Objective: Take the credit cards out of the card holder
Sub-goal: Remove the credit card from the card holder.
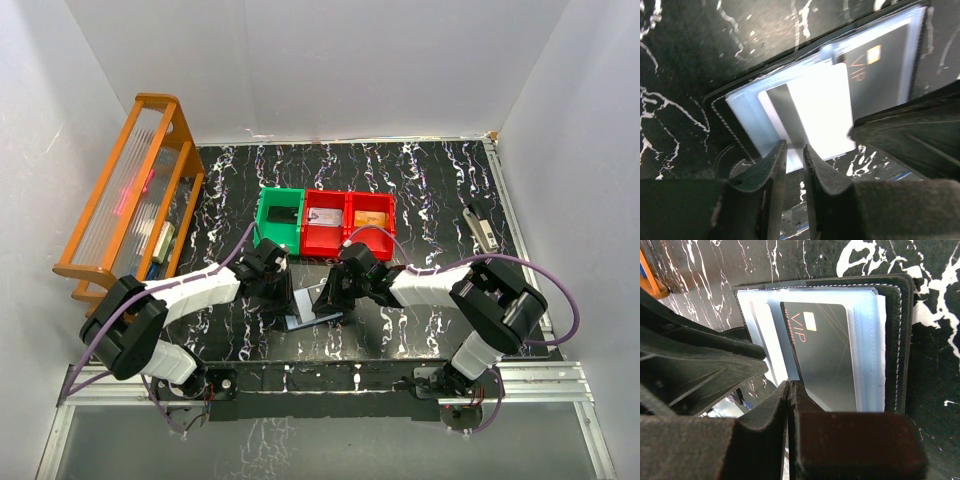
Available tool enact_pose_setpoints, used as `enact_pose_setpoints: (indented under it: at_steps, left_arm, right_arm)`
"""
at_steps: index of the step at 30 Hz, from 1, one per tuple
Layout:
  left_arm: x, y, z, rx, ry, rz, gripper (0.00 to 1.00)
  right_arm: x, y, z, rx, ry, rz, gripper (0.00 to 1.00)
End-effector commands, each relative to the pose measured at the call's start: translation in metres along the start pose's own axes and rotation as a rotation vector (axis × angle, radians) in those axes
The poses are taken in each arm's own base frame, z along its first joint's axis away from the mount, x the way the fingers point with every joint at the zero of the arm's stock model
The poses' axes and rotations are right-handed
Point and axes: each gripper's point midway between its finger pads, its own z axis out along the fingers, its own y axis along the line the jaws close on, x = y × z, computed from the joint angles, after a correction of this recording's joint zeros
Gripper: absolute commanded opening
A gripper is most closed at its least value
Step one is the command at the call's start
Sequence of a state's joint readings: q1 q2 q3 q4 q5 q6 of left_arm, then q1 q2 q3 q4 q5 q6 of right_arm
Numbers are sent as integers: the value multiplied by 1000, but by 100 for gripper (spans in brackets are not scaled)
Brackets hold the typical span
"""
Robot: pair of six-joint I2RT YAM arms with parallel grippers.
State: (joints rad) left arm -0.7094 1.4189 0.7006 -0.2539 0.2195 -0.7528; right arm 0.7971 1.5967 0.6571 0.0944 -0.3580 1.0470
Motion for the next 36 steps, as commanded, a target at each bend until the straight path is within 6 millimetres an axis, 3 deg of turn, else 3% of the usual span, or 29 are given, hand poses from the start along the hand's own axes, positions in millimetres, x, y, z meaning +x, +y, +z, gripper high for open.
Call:
enact_pose_setpoints:
  at_steps: [1,5,14,18,20,23,27,31,36]
  left_arm:
    - [14,20,1,-71,32,-11,18]
    - [22,35,1,-130,58,13,15]
    - [22,40,-1,-159,57,30,12]
    - [22,39,0,-151,61,33,11]
    - [22,40,0,-154,61,30,10]
    - [22,40,-1,-154,56,30,10]
    - [23,41,-1,-156,58,28,9]
    - [23,41,-1,-155,56,30,9]
    - [23,42,-2,-160,57,27,8]
  right_arm:
    - [-12,18,-4,-57,-49,-18,0]
    - [-13,19,-6,-57,-58,-18,0]
    - [-18,20,-12,-61,-95,-31,5]
    - [-16,19,-4,-55,-56,-40,13]
    - [-20,18,-1,-47,-68,-50,29]
    - [-22,12,2,-8,-72,-71,35]
    - [-15,14,9,-38,-13,-101,30]
    - [-11,21,9,-99,-3,-86,18]
    - [-18,14,2,-49,-54,-71,4]
